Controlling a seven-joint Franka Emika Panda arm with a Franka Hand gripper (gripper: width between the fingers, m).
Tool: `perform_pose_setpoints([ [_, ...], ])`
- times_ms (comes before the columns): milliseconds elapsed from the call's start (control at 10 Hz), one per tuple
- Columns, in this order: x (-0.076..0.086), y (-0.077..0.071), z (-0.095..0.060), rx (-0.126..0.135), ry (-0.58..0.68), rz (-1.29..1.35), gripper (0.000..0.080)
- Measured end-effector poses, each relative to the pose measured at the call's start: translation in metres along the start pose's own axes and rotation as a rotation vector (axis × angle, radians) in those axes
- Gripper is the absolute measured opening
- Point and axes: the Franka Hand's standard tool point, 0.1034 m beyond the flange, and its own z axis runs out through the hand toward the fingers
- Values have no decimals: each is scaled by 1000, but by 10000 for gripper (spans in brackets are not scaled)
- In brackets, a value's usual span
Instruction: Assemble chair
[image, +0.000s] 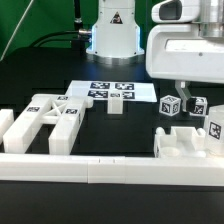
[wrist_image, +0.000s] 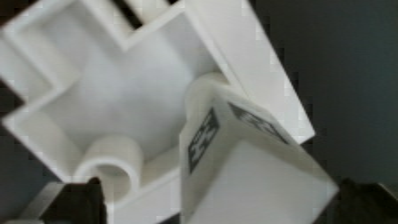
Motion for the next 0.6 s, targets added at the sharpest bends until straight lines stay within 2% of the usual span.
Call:
perform_pose_setpoints([
  [400,1,0,0,0,-2,-317,649],
  [600,-2,-5,0,-14,2,-470,649],
])
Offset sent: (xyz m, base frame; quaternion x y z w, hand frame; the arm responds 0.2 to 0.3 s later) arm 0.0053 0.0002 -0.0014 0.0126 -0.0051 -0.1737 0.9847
